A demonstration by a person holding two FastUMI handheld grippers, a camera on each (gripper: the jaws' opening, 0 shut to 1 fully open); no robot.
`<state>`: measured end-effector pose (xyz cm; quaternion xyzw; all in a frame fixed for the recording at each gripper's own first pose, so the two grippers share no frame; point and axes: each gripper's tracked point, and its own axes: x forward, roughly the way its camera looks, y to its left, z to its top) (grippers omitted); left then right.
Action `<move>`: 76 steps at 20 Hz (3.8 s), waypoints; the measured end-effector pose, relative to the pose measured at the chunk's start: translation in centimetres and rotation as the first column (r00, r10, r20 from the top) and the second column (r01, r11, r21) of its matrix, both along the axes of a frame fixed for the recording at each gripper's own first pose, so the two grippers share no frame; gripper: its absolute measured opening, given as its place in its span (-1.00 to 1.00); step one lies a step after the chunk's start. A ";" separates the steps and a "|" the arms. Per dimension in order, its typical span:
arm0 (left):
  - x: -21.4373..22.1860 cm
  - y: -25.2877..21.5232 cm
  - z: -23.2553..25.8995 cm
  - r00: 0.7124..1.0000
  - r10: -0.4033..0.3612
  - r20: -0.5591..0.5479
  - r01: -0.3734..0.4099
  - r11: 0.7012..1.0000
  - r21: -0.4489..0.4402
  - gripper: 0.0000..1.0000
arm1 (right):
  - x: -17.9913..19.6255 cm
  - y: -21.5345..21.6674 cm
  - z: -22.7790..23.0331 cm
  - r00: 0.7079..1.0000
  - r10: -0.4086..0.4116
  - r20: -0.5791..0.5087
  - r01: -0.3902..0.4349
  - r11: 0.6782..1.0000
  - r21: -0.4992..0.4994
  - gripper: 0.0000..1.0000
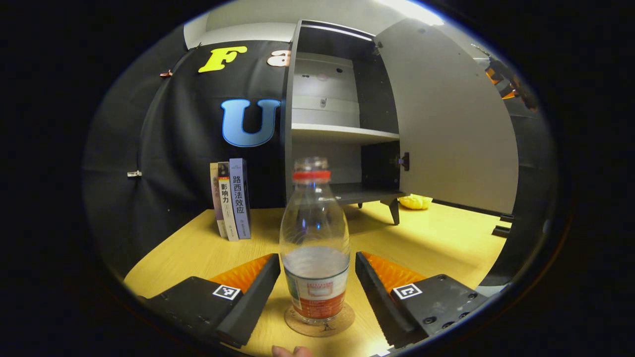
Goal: Open the cabinet door with the right hand, grasp the bottle in the cabinet with the left hand and place it on the coaster, then close the cabinet door with the right hand.
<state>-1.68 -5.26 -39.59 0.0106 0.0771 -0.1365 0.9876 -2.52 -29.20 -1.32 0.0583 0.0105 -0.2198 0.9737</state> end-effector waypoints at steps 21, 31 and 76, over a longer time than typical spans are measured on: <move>-0.5 1.1 30.9 0.952 0.301 0.049 -0.298 0.953 -0.061 0.92 | 2.7 5.1 1.9 0.955 0.296 0.020 -0.294 0.953 -0.068 0.94; -1.4 4.8 32.4 0.951 0.298 0.077 -0.295 0.954 -0.046 0.92 | 2.5 11.0 1.3 0.929 0.369 -0.009 -0.369 0.928 -0.042 0.88; -0.8 4.9 35.2 0.963 0.244 0.115 -0.242 0.970 -0.034 0.94 | 6.8 31.7 0.3 0.868 0.494 0.036 -0.492 0.869 -0.060 0.94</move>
